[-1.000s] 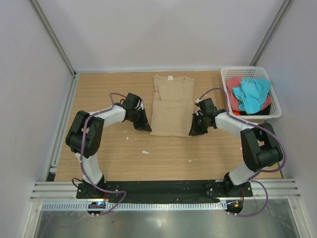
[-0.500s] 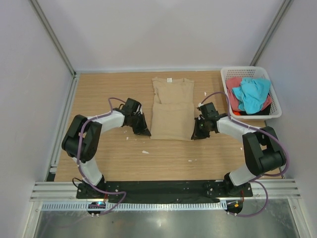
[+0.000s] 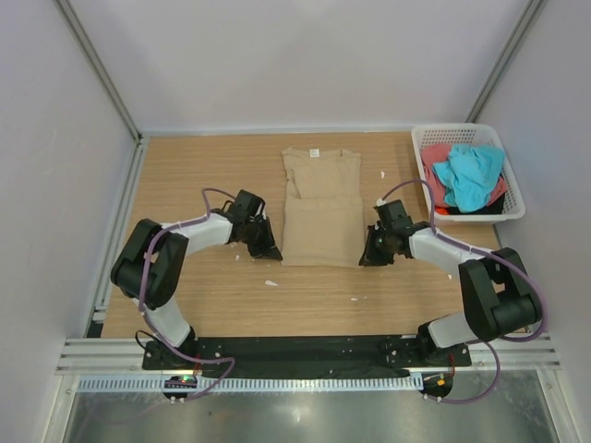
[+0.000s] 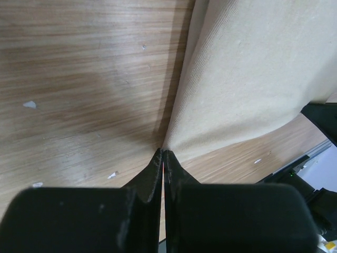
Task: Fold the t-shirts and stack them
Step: Fold the tshirt
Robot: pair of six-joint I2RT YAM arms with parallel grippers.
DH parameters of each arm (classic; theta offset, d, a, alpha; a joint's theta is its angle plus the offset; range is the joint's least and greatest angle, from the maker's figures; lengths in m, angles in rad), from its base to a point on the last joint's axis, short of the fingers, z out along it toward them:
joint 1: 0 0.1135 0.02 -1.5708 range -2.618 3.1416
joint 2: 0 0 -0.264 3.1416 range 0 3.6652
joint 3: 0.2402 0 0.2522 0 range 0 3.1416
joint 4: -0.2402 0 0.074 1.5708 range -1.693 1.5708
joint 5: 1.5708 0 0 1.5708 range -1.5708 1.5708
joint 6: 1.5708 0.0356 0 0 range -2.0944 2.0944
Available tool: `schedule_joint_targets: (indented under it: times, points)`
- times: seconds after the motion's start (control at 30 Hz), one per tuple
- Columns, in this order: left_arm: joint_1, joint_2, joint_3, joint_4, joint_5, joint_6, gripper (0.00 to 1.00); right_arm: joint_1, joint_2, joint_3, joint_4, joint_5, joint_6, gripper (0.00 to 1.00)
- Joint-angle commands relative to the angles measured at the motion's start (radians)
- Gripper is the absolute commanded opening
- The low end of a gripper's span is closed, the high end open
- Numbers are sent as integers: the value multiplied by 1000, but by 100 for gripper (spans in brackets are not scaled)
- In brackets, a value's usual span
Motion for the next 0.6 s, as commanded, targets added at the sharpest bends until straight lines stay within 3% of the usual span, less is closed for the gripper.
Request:
schedule_joint_targets:
  times: [0.0,0.1,0.37,0.57]
  points:
    - [-10,-49,-20,18,-38,-21,0,-2,-32,-37,-34,64,23,8]
    - [-25,-62,-22,18,-24,-28,0,-4,-45,-34,-54,69,31,20]
    - [-31,-165,-17,-42,-78,-29,37,-4,-154,23,-193,99,139,48]
    - [-45,-154,-39,2,-30,-41,43,-5,-157,10,-155,95,228,52]
